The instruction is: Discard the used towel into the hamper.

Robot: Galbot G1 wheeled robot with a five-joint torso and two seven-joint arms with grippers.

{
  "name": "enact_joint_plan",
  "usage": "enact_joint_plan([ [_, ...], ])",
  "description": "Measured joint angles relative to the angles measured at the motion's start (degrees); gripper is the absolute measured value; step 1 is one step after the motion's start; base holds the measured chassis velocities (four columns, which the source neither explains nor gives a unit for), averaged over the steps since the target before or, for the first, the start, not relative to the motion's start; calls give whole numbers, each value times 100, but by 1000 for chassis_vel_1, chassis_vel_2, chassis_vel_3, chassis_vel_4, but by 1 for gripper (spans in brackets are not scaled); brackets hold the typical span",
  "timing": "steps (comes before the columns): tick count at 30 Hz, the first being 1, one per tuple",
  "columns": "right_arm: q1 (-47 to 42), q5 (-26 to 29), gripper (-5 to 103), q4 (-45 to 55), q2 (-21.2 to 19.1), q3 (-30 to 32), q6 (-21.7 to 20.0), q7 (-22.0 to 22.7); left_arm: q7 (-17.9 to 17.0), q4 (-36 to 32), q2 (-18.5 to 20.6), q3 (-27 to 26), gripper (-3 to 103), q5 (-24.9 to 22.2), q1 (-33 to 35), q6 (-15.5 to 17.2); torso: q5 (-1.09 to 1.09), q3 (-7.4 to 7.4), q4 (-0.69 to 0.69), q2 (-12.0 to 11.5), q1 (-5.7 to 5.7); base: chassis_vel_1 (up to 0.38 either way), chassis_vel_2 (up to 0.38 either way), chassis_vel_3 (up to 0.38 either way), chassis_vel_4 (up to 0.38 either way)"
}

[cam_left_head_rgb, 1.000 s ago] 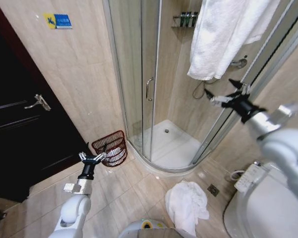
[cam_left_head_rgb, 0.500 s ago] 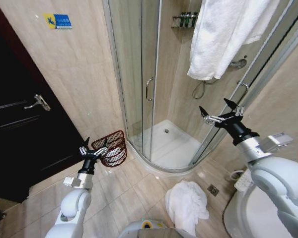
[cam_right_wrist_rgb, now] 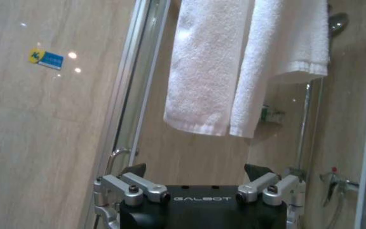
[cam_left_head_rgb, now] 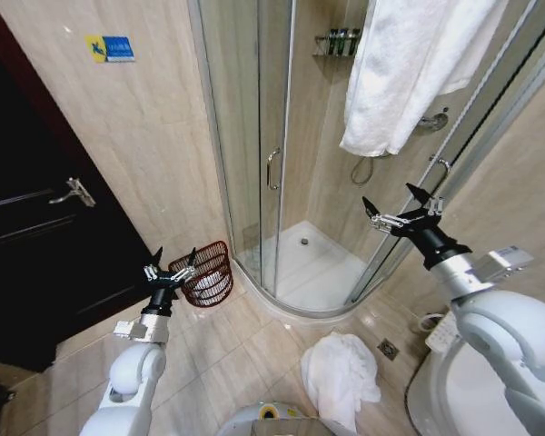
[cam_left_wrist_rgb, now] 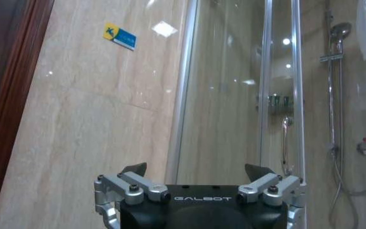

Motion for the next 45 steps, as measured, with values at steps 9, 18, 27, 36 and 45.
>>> enact_joint_plan([
  [9,-263,-350,100,169,538,-69,-204,-33,36,-3,7,20,100,17,35,7,1,178,-1,344,164,0,0,0,0],
  [18,-219,-435,100,130,536,-96,-233,-124,91,-15,-2,7,100,23,76,-4,3,368,-2,711,342,6,6,-5,-9],
  [27,-205,-440,100,114,553,-117,-232,-139,110,-8,4,7,100,26,53,-5,3,531,0,1023,489,125,103,-107,-122],
  [36,-214,-379,100,93,623,-121,-203,-151,140,1,12,27,100,26,90,-7,1,663,3,1271,607,85,79,-94,-73],
  [45,-170,-350,100,91,648,-147,-228,-144,172,-1,5,41,100,37,84,3,3,755,1,1451,694,-25,-15,16,9],
])
